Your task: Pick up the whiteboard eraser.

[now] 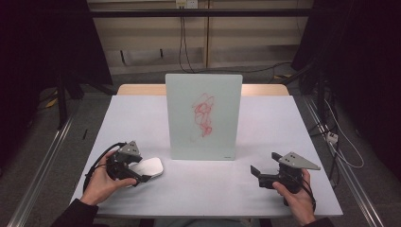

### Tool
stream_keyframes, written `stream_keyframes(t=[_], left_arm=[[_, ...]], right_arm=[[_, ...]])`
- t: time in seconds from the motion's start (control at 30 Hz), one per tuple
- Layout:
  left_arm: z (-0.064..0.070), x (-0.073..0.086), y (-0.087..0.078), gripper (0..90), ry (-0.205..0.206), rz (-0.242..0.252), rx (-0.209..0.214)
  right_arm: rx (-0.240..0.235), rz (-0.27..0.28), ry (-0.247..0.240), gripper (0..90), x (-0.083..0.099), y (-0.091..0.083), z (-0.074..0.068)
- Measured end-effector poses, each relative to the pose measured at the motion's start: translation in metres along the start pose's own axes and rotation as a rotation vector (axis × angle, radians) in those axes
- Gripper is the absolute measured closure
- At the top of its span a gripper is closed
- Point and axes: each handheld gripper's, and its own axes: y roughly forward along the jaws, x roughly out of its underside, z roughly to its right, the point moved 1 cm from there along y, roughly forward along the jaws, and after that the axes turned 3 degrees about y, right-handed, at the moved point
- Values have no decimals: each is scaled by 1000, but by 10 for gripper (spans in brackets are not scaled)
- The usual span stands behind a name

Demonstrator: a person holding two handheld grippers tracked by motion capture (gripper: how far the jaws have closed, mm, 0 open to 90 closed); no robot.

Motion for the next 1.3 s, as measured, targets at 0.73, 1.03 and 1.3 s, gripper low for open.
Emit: stream_keyframes(t=[0.73,1.03,1.3], left_arm=[[-2,5,8,290,57,-32,5],[1,4,7,302,25,-37,-10],[-1,5,3,306,-17,-6,-35]], right_arm=[[-9,-2,-3,45,0,1,0],[-11,-1,-5,46,0,1,0],[-5,1,-1,47,0,1,0]])
